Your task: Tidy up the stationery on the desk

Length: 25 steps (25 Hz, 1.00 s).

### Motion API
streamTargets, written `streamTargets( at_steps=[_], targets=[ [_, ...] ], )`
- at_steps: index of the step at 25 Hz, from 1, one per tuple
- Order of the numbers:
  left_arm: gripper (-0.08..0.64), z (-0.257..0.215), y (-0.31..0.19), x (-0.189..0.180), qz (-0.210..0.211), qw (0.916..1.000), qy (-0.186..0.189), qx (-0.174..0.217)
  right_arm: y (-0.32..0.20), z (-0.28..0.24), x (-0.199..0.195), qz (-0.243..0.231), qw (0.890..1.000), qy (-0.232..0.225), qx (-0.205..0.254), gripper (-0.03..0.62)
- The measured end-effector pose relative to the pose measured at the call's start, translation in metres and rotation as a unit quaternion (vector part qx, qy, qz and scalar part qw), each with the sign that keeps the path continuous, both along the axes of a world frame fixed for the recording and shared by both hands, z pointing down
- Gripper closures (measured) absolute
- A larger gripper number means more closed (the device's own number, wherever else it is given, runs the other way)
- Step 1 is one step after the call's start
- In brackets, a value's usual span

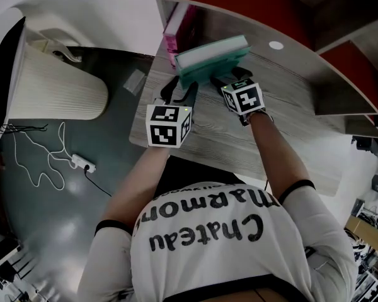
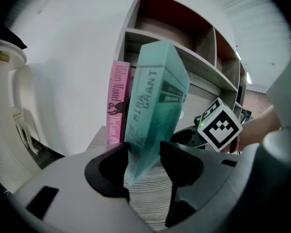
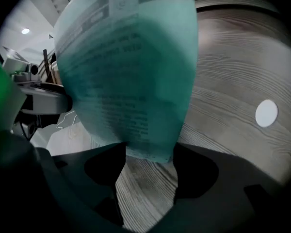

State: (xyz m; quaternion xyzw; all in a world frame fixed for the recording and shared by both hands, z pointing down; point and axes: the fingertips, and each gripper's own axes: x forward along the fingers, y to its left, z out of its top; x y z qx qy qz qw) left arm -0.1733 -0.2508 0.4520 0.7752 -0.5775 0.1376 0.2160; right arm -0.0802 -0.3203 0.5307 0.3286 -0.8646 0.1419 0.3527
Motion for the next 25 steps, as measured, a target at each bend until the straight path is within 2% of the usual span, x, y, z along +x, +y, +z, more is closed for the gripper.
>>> streamTargets(
  at_steps=[4,7,12,17,20,25],
  targets=[
    [0.356,0.001,-0.001,-0.001,0.0,1.0,-0.004,-0.003,-0.014,-0.004,-0.005,0.012,1.0,0.018,0.009,0.291],
    [0.364,0.001,0.002,0.003,0.005,0.9999,-0.007,-0.006,-0.021,-0.007,-0.012,0.031,0.999,0.009,0.005,0.292],
    [0.364,0.002,0.0,0.003,0.009,0.9999,-0.01,-0.009,-0.027,-0.01,-0.021,0.035,0.999,0.006,0.003,0.307],
    [0.364,0.001,-0.003,0.004,0.002,0.9999,0.006,-0.015,-0.029,-0.013,-0.023,0.053,0.999,0.004,0.003,0.307],
    [0.364,0.002,-0.006,0.007,0.004,0.9998,0.011,-0.019,-0.03,-0.02,-0.028,0.063,0.998,-0.014,0.002,0.306],
    [0.364,0.004,-0.01,0.013,0.008,0.9993,0.025,-0.027,-0.03,-0.033,-0.039,0.059,0.998,-0.03,0.01,0.304]
  ],
)
